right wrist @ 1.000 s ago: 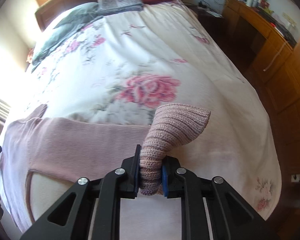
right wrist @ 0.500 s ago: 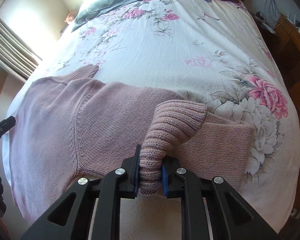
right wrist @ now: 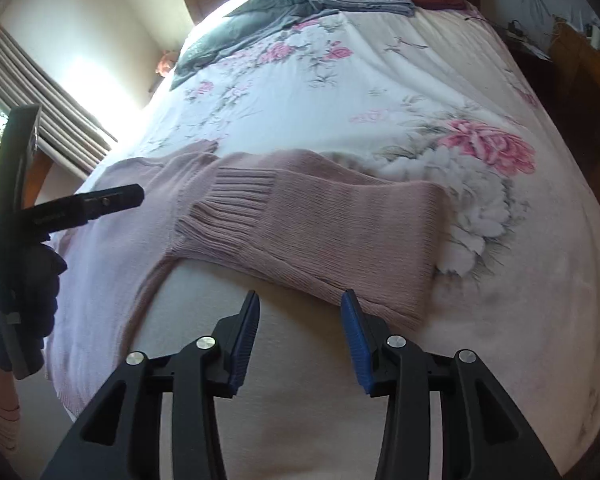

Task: Fold small clothes
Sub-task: 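Carry the cuff across the sweater body and release with the right gripper, then grasp the other sleeve cuff with the left gripper and fold it across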

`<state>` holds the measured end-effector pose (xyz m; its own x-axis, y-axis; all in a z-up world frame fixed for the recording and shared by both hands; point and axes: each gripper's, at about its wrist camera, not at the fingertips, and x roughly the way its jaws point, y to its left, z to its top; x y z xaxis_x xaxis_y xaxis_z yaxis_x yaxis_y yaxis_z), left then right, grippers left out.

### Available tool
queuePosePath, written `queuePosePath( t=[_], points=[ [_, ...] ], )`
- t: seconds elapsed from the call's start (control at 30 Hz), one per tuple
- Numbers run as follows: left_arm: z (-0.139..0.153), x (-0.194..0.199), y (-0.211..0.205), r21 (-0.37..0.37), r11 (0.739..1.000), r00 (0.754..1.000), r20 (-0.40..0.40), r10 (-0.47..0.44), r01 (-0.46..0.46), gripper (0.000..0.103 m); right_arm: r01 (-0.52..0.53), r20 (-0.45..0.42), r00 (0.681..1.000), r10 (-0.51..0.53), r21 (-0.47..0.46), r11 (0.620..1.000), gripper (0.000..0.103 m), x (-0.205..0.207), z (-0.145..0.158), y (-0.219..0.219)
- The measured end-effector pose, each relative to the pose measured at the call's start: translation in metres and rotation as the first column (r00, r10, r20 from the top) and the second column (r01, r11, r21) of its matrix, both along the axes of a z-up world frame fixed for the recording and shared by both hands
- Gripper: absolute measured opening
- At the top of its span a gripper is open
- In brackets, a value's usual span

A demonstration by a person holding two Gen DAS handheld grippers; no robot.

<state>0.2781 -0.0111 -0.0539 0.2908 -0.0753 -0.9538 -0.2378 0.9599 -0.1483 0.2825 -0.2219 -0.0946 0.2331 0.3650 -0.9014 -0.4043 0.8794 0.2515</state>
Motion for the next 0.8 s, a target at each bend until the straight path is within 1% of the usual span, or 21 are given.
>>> queuePosePath(
  t=[0.03,0.1,0.2,0.23,0.3,0.33,0.37,0.4,0.43,0.47,0.5,0.53,0.6,0.7,0.8],
  points=[
    [-0.006,0.005,-0.008,-0.010,1.000,1.000,-0.020,-0.007,0.007,0.100,0.026,-0.011,1.000,-0.026,-0.003,1.000,0.044,-0.001,-0.005,-0.013],
    [-0.017,0.012,-0.023,-0.024,1.000,0.999,-0.051,-0.015,0.013,0.099,0.081,-0.050,0.996,-0.080,0.022,0.996,0.044,-0.005,-0.016,-0.041],
    [-0.025,0.020,-0.040,-0.045,0.998,0.997,-0.070,-0.036,0.033,0.099,0.149,-0.094,0.985,-0.144,0.048,0.988,0.046,-0.012,-0.031,-0.072],
    [-0.027,0.023,-0.046,-0.048,0.998,0.996,-0.074,-0.045,0.041,0.096,0.166,-0.099,0.982,-0.161,0.046,0.985,0.046,-0.014,-0.034,-0.079],
    [-0.033,0.028,-0.055,-0.074,0.996,0.994,-0.095,-0.061,0.054,0.073,0.191,-0.109,0.977,-0.184,0.059,0.980,0.047,-0.017,-0.038,-0.091],
    [-0.037,0.030,-0.058,-0.106,0.993,0.992,-0.112,-0.064,0.052,0.055,0.199,-0.114,0.975,-0.191,0.070,0.977,0.049,-0.018,-0.039,-0.095],
    [-0.040,0.032,-0.061,-0.118,0.992,0.990,-0.127,-0.057,0.042,0.052,0.206,-0.117,0.973,-0.197,0.079,0.975,0.049,-0.019,-0.039,-0.097],
    [-0.042,0.033,-0.062,-0.107,0.994,0.991,-0.128,-0.049,0.035,0.047,0.213,-0.118,0.972,-0.202,0.083,0.974,0.049,-0.020,-0.039,-0.099],
    [-0.041,0.034,-0.064,-0.087,0.996,0.991,-0.126,-0.045,0.034,0.034,0.217,-0.117,0.971,-0.206,0.085,0.973,0.050,-0.020,-0.039,-0.101],
    [-0.040,0.034,-0.066,-0.072,0.997,0.992,-0.123,-0.041,0.032,0.019,0.218,-0.116,0.971,-0.208,0.088,0.972,0.051,-0.020,-0.039,-0.102],
    [-0.037,0.034,-0.065,-0.069,0.997,0.993,-0.113,-0.033,0.025,0.013,0.220,-0.115,0.971,-0.209,0.091,0.971,0.051,-0.020,-0.039,-0.102],
    [-0.032,0.032,-0.062,-0.087,0.996,0.996,-0.091,-0.022,0.014,0.007,0.222,-0.116,0.971,-0.211,0.092,0.971,0.051,-0.020,-0.039,-0.103],
    [-0.020,0.029,-0.057,-0.123,0.992,0.999,-0.042,-0.002,-0.003,0.005,0.224,-0.118,0.970,-0.212,0.095,0.970,0.052,-0.019,-0.039,-0.101],
    [0.004,0.022,-0.051,-0.138,0.990,0.999,0.046,0.013,-0.006,0.005,0.225,-0.123,0.969,-0.213,0.097,0.970,0.052,-0.016,-0.039,-0.097],
    [0.025,0.012,-0.034,-0.146,0.989,0.993,0.104,0.052,-0.037,0.004,0.218,-0.124,0.971,-0.204,0.113,0.969,0.052,-0.013,-0.038,-0.089]
  ],
)
